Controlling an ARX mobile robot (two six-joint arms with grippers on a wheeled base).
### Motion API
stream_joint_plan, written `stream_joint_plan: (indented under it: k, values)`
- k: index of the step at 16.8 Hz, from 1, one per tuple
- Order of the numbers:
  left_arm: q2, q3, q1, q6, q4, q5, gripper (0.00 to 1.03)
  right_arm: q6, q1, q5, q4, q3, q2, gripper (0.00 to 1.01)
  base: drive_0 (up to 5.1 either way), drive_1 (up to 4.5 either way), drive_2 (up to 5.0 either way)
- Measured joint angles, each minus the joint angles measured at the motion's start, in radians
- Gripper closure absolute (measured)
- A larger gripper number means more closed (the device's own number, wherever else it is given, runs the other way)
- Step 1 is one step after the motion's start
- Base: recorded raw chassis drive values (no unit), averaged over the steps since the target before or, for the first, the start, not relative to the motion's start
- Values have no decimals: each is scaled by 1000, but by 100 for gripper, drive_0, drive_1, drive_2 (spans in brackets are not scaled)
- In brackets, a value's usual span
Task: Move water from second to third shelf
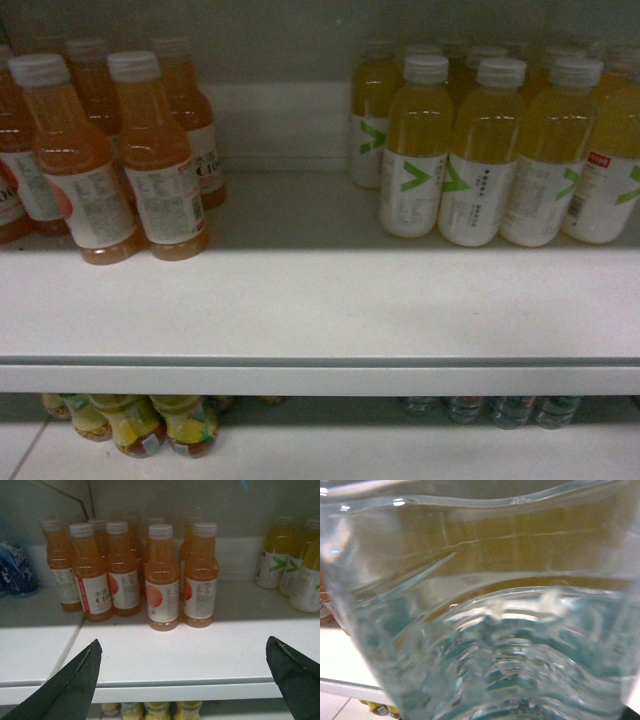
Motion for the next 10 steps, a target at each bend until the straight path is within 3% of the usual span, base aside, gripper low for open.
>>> stream_joint_plan:
  k: [10]
  values:
    - [0, 0, 0, 0, -2, 0, 5, 0, 0, 1, 0, 0, 0, 59, -480, 161, 334]
